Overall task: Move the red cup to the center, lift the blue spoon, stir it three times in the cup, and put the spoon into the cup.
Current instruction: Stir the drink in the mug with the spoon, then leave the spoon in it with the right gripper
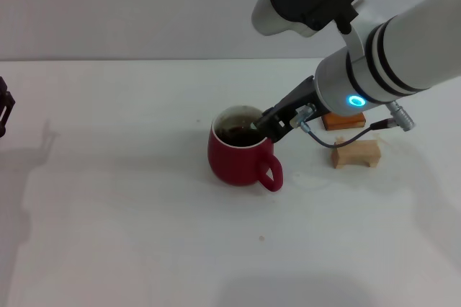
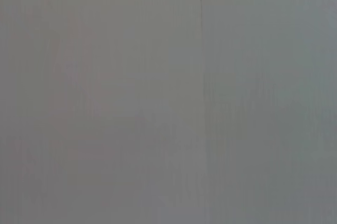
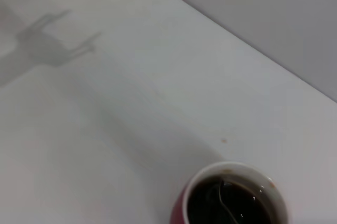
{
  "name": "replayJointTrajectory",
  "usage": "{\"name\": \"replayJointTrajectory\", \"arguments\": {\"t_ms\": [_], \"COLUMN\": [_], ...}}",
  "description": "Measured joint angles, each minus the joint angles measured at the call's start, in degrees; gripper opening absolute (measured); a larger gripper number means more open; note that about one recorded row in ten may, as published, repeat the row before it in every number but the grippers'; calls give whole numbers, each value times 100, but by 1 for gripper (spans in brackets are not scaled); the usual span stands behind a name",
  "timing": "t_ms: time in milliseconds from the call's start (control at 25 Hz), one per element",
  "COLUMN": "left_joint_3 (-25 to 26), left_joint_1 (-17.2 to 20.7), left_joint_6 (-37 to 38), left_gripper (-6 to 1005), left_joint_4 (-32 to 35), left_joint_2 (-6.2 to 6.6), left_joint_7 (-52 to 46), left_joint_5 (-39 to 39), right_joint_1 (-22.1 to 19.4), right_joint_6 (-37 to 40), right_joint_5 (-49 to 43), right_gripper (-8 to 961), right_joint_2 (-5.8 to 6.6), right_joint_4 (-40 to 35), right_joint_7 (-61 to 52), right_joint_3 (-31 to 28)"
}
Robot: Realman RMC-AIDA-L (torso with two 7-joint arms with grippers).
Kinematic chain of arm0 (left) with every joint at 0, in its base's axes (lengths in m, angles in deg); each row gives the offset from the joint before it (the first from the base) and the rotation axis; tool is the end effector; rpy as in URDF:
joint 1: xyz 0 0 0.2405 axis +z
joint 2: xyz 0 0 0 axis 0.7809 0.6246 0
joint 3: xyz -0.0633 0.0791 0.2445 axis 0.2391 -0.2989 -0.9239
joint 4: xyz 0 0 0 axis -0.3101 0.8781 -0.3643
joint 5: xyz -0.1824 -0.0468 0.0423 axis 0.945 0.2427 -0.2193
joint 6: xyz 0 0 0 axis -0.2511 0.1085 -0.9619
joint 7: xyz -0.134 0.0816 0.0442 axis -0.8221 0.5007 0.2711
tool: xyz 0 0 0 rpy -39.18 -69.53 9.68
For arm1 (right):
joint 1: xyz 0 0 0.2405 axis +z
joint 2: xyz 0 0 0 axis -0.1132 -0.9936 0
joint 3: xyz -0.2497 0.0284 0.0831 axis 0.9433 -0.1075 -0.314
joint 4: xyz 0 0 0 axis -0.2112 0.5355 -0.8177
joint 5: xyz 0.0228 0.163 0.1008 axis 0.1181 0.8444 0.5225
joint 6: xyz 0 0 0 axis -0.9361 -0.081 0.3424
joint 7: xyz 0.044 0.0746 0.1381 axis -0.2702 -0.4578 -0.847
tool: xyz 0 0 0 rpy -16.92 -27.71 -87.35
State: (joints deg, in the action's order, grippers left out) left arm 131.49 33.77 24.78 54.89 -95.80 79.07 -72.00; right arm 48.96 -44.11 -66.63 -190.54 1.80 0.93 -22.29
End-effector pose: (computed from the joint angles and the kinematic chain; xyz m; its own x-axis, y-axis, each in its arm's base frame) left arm -0.3559 0.3169 0.0283 0.7431 -0.0953 0.6623 0.6691 0.1063 -0.7355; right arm 0.0970 0.3674 -0.0617 0.8554 -0.5148 0.0575 -0.4186 -0.7523 -0.5087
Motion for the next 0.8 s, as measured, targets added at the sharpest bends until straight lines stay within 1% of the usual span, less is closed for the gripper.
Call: {"name": "replayJointTrajectory", "arguments": {"t_ms": [360,800], "left_joint_3": [-5,-34], "left_joint_1": [-23,-26], "left_joint_6": [-15,-33], "left_gripper": [842,842], "left_joint_4": [19,4], "left_joint_2": [-1,-16], "left_joint_7": [0,0], "left_joint_5": [-4,0], "right_joint_1": [-80,-116], "right_joint_6": [-44,-279], "right_joint_5": [-59,-59], "right_gripper": [132,132], "right_joint_2": [11,-5], "right_joint_4": [-60,112], "right_joint_7": [133,133], "right_joint_3": [-234,-124]}}
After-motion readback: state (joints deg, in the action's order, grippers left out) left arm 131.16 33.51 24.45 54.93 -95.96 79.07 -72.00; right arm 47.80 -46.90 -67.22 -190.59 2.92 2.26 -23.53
